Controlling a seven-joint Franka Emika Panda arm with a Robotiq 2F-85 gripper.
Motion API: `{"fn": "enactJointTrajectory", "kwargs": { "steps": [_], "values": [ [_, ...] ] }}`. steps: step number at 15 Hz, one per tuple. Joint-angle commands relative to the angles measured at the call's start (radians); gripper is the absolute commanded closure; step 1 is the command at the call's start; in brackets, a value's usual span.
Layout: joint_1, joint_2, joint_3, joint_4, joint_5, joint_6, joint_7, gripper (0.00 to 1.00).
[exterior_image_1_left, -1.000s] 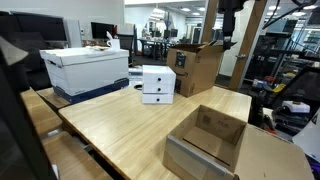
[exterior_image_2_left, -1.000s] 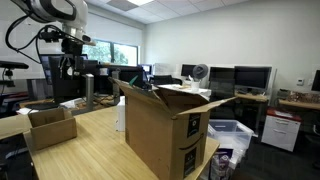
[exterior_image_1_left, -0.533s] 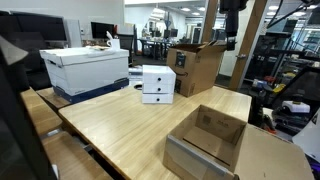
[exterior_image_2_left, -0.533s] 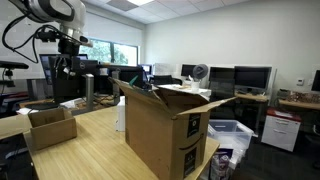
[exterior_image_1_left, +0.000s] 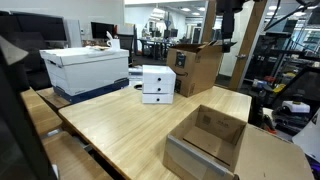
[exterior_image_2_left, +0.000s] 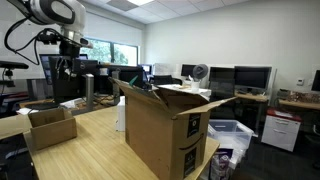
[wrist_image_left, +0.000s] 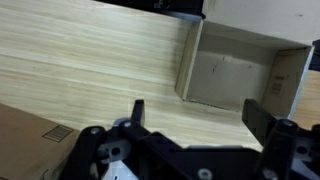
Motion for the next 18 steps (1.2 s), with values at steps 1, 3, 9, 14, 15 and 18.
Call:
{"fn": "enactJointTrajectory", "kwargs": {
  "steps": [1,3,9,14,15,18],
  "values": [
    [0.003,0.069,0.023,0.025,0.047,0.106,0.034,0.00],
    [-0.006,0.104,0.039,0.039,0.049,0.128,0.102,0.00],
    [-0.013,0.187,0.064,0.089,0.061,0.100,0.380,0.00],
    [-0.008,0.233,0.077,0.114,0.096,0.103,0.561,0.00],
    [-0.006,0.236,0.079,0.116,0.101,0.104,0.603,0.00],
    [0.019,0.256,0.103,0.124,0.141,0.129,0.688,0.00]
  ]
}}
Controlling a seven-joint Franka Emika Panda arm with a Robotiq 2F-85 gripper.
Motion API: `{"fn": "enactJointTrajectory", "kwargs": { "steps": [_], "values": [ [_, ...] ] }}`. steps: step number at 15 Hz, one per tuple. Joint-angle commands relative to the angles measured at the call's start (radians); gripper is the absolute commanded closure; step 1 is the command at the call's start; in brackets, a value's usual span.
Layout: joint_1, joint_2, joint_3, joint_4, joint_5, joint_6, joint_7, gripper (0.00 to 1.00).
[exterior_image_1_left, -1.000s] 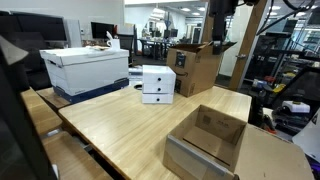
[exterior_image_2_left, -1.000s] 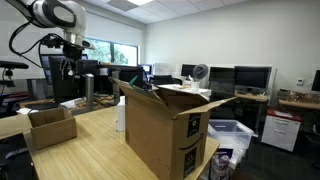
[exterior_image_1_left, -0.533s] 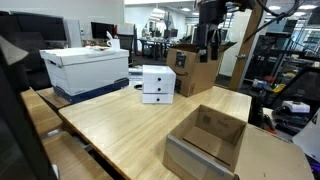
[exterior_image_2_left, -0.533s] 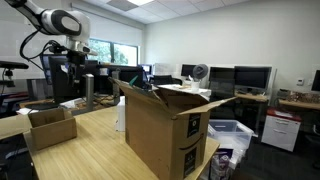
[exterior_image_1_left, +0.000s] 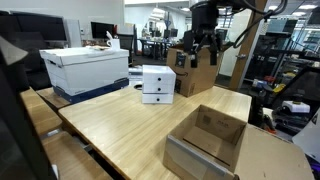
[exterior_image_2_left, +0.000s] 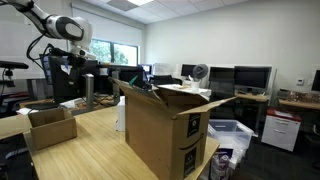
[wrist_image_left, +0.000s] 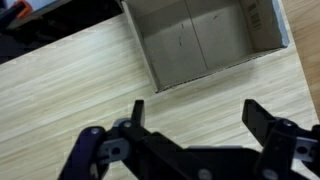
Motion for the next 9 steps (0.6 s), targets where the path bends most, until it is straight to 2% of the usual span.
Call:
{"fn": "enactJointTrajectory", "kwargs": {
  "steps": [1,7,9],
  "values": [
    [0.021,0.031,0.024,0.022,0.055,0.019,0.078,0.00],
    [0.031,0.078,0.012,0.031,0.066,0.195,-0.014,0.00],
    [0.025,0.108,0.000,0.046,0.059,0.220,-0.058,0.00]
  ]
}}
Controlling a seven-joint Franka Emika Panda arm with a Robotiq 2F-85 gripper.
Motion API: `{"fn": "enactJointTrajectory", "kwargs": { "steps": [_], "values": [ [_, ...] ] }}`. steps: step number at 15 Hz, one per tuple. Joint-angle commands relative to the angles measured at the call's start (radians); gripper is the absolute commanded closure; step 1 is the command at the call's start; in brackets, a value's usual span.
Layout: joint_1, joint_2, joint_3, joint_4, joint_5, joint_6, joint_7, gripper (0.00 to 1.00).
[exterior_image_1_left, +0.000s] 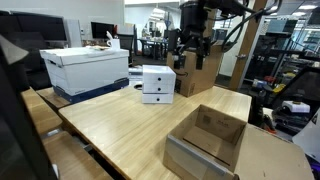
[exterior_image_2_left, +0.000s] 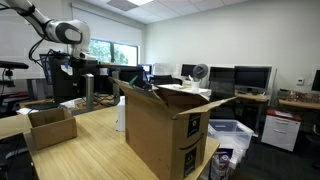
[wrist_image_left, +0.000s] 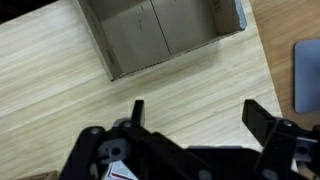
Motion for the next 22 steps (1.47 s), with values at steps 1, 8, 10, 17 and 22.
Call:
{"fn": "enactJointTrajectory", "kwargs": {
  "steps": [1,8,10,17,22],
  "values": [
    [-0.012,0.068,-0.024,0.039,0.019,0.050,-0.101,0.00],
    [-0.062,0.199,-0.109,0.158,0.001,0.011,-0.280,0.00],
    [-0.081,0.234,-0.137,0.193,-0.006,0.005,-0.309,0.00],
    [-0.102,0.295,-0.179,0.233,-0.005,0.025,-0.314,0.00],
    [-0.101,0.306,-0.179,0.240,-0.005,0.025,-0.314,0.00]
  ]
}}
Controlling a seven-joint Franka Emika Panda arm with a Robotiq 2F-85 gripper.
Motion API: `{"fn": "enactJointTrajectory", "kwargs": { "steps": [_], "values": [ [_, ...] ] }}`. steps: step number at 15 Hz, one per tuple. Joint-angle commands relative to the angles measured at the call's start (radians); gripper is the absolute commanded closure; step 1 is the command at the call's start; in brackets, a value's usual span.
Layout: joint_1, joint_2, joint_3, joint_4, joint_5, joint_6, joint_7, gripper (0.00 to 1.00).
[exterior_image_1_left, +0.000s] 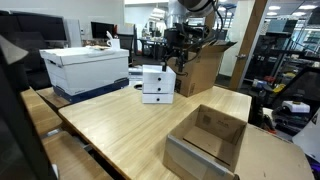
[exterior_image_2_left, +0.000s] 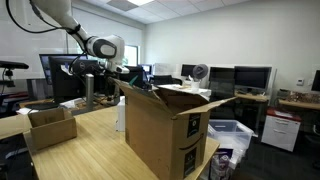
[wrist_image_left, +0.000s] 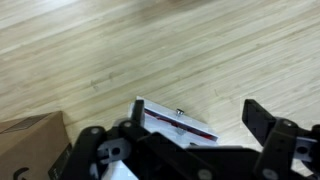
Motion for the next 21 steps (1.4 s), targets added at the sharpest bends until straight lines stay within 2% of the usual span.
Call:
{"fn": "enactJointTrajectory", "kwargs": {
  "steps": [1,5,12,15,16,17,19,21],
  "values": [
    [0.001,0.000,-0.001,0.001,0.000,-0.002,0.000,0.00],
    [0.001,0.000,-0.001,0.002,0.000,-0.002,0.000,0.00],
    [0.040,-0.057,-0.003,-0.128,-0.059,0.147,0.076,0.00],
    [0.034,-0.062,-0.006,-0.154,-0.071,0.217,0.062,0.00],
    [0.032,-0.060,-0.008,-0.155,-0.076,0.229,0.059,0.02],
    [0.032,-0.061,-0.011,-0.160,-0.084,0.241,0.063,0.26],
    [0.020,-0.029,-0.040,-0.130,-0.128,0.252,0.081,0.28],
    [0.020,-0.025,-0.053,-0.126,-0.151,0.250,0.106,0.40]
  ]
}}
